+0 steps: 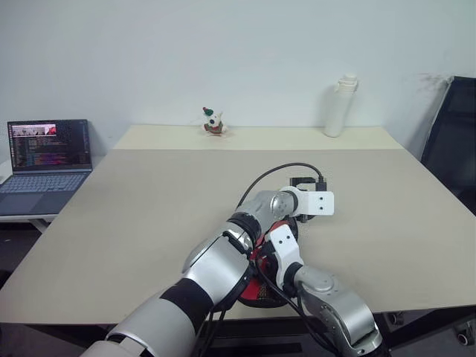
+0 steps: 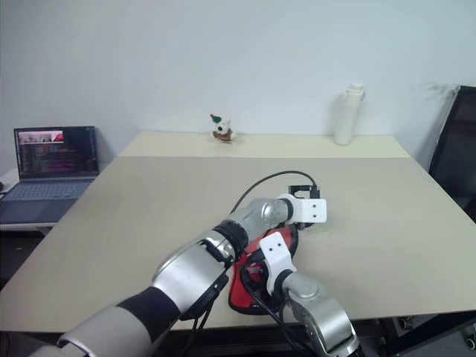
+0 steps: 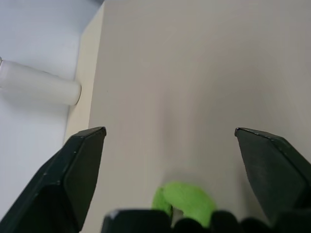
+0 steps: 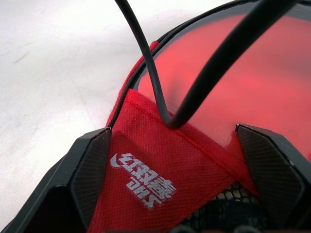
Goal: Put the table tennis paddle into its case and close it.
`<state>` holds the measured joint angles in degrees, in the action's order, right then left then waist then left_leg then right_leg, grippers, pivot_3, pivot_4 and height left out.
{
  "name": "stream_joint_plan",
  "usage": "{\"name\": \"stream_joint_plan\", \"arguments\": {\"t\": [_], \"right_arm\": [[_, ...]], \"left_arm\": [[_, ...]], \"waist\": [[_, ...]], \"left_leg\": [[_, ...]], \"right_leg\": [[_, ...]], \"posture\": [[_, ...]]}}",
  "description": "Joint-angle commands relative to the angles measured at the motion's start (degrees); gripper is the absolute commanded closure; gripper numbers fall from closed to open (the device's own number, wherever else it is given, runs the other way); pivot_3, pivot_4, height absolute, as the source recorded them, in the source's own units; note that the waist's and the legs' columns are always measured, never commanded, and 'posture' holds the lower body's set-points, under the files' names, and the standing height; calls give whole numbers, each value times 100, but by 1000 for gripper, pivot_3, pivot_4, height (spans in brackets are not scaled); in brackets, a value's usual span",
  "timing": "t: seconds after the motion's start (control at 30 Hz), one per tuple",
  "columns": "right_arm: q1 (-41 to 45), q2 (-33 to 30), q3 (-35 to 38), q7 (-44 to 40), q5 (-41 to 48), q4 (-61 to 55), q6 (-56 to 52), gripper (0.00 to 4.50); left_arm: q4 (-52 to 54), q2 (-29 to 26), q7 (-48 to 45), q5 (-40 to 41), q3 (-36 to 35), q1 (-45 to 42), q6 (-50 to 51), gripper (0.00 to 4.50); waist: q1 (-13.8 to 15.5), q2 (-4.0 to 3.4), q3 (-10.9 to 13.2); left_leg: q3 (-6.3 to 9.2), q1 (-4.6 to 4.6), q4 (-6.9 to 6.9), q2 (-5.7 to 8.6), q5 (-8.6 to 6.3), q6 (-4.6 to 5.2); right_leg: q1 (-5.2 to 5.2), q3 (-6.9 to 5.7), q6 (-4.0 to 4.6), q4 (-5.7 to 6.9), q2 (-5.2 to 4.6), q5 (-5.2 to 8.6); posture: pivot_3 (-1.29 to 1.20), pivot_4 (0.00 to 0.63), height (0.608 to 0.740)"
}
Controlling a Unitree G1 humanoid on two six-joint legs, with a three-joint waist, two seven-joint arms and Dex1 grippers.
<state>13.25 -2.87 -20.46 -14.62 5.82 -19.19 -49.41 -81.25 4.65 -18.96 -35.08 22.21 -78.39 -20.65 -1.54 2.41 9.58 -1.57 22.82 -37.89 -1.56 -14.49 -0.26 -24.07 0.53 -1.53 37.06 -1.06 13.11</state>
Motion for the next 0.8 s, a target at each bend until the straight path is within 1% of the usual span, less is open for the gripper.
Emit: {"name": "stream_joint_plan", "arguments": {"t": [0.03, 0.13, 0.23, 0.3, 0.37, 0.5, 0.53, 0.63, 0.73, 0.8], "right_arm": [[-127, -110, 29, -145, 140, 464, -413, 0], [-47, -163, 257, -308, 336, 231, -534, 0], [21, -168, 567, -537, 751, -181, -784, 0], [63, -104, 861, -654, 1148, -629, -1087, 0], [147, -45, 1214, -726, 1576, -1124, -1460, 0], [270, -114, 1694, -865, 2262, -1730, -2063, 0], [296, -165, 1892, -957, 2529, -1927, -2241, 0], [392, -352, 2343, -1111, 3088, -2218, -2585, 0], [607, -637, 2875, -1187, 3473, -2170, -2724, 0], [732, -748, 3090, -1127, 3587, -2011, -2698, 0]], "left_arm": [[269, -164, -118, 454, -397, -159, -217, 30], [326, -390, -443, 880, -791, -135, -280, 30], [409, -705, -900, 1259, -1110, -50, -379, 30], [494, -991, -1309, 1609, -1401, 48, -426, 30], [583, -1367, -1905, 2026, -1744, 232, -350, 30], [776, -1864, -2747, 2449, -2016, 689, -316, 30], [877, -1968, -3116, 2659, -2134, 870, -284, 30], [1140, -2123, -3786, 3033, -2302, 1224, -165, 30], [1415, -2251, -4138, 3208, -2329, 1591, -40, 30], [1566, -2270, -4245, 3306, -2350, 1736, 56, 30]], "waist": [[-14, 0, 0], [-16, -1, 1], [-10, -1, 1], [-16, -2, 3], [-29, -7, 7], [-22, -12, 13], [-18, -12, 13], [11, -10, 15], [30, -8, 17], [22, -8, 17]], "left_leg": [[1, -1, 0, -1, 0, 0], [1, -2, -2, -1, 0, 0], [1, 3, -1, -1, 0, 0], [1, 8, 0, -1, 0, 0], [5, 9, 1, -2, 0, 0], [10, 9, 1, -6, 0, 0], [10, 10, 1, -6, 0, 0], [13, 16, -3, -3, 0, 0], [16, 19, -8, 5, 0, 0], [15, 18, -9, 5, 0, 0]], "right_leg": [[0, 1, 0, 1, 0, 0], [0, 2, 0, 4, 0, 0], [-1, -1, 0, 2, 0, 0], [-3, -1, 0, 0, -1, -1], [-9, 8, 1, 1, -1, -1], [-14, 5, 2, 7, 1, -1], [-14, 2, 2, 6, 1, -1], [-13, -1, 4, 4, -3, -2], [-10, -2, 9, 1, -12, -7], [-10, 3, 22, 0, -14, -18]], "posture": [[0, 150, 740], [0, 150, 740], [0, 150, 740], [0, 150, 740], [0, 150, 740], [0, 150, 740], [0, 150, 740], [0, 150, 740], [0, 150, 740], [0, 150, 740]]}}
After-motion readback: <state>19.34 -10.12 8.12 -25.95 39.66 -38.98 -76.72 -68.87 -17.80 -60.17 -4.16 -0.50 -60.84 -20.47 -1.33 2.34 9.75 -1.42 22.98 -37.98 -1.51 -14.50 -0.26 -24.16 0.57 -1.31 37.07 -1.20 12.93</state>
